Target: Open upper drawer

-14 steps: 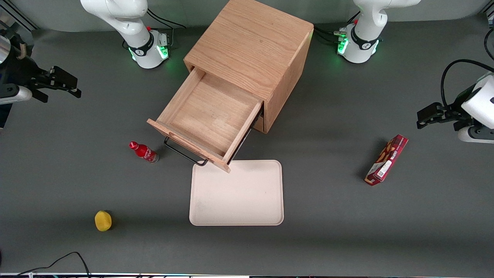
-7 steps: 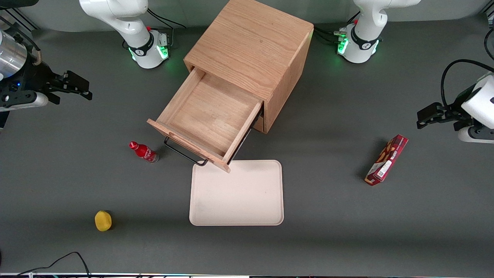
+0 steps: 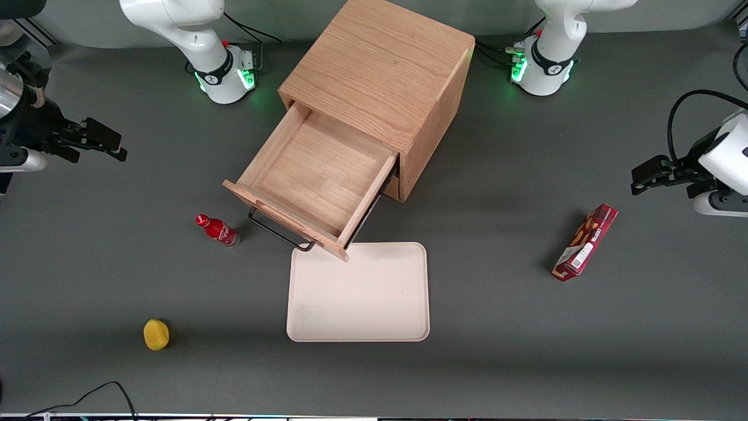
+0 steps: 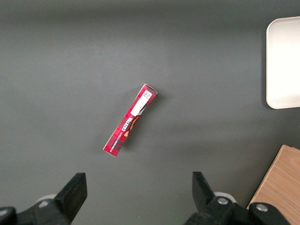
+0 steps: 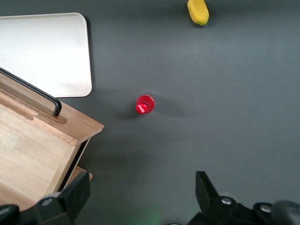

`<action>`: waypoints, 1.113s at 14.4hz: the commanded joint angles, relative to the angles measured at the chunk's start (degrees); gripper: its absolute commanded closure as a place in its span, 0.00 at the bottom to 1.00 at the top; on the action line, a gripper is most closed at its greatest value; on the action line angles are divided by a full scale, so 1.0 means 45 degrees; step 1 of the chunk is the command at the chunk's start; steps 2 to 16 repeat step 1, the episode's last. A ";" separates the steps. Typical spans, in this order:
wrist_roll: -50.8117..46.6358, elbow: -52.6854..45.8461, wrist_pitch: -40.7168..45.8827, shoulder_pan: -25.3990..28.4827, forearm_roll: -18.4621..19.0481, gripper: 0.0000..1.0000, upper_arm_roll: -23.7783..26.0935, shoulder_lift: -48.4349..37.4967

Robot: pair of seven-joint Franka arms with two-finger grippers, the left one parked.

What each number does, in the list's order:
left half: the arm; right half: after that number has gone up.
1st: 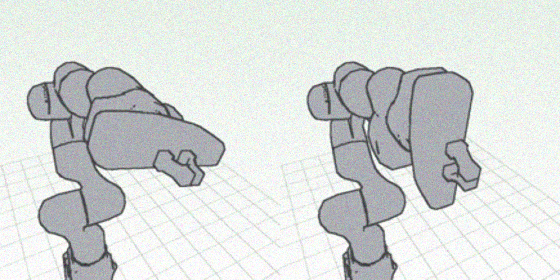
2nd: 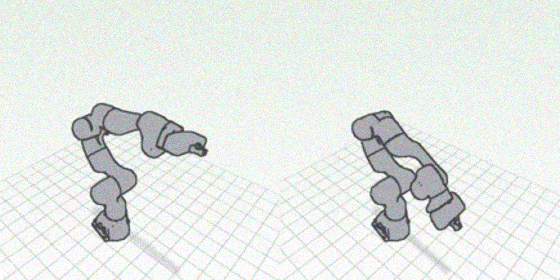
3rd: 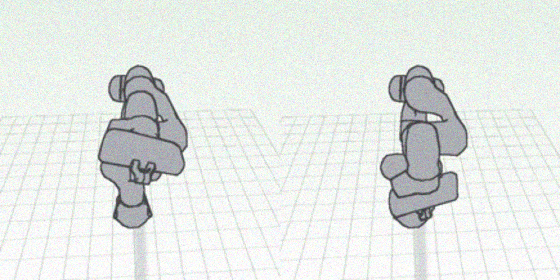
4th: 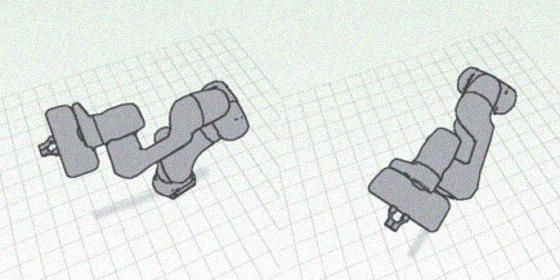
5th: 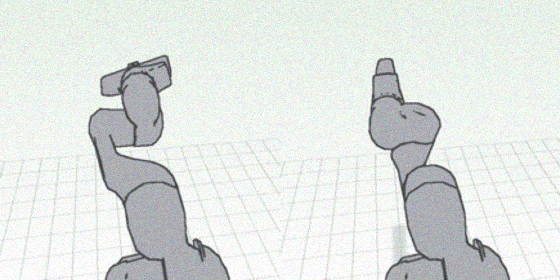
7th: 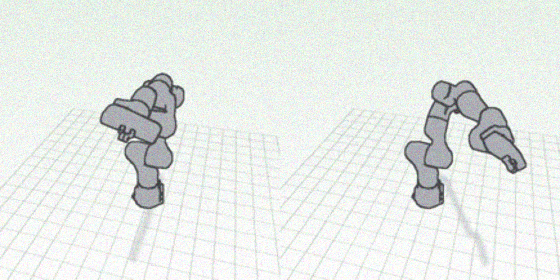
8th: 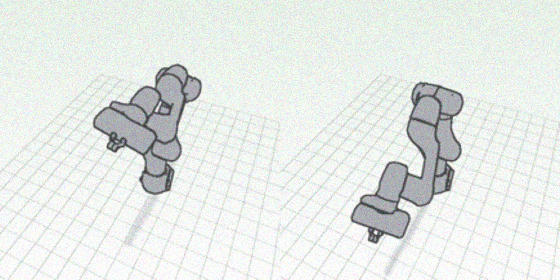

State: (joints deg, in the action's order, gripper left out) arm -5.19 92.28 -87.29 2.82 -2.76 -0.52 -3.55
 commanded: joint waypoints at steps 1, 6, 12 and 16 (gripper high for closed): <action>-0.0350 0.0061 -0.0056 -0.0098 0.0008 0.00 0.0017 -0.0089; -0.0350 0.0061 -0.0056 -0.0098 0.0008 0.00 0.0017 -0.0089; -0.0350 0.0061 -0.0056 -0.0098 0.0008 0.00 0.0017 -0.0089; -0.0350 0.0061 -0.0056 -0.0098 0.0008 0.00 0.0017 -0.0089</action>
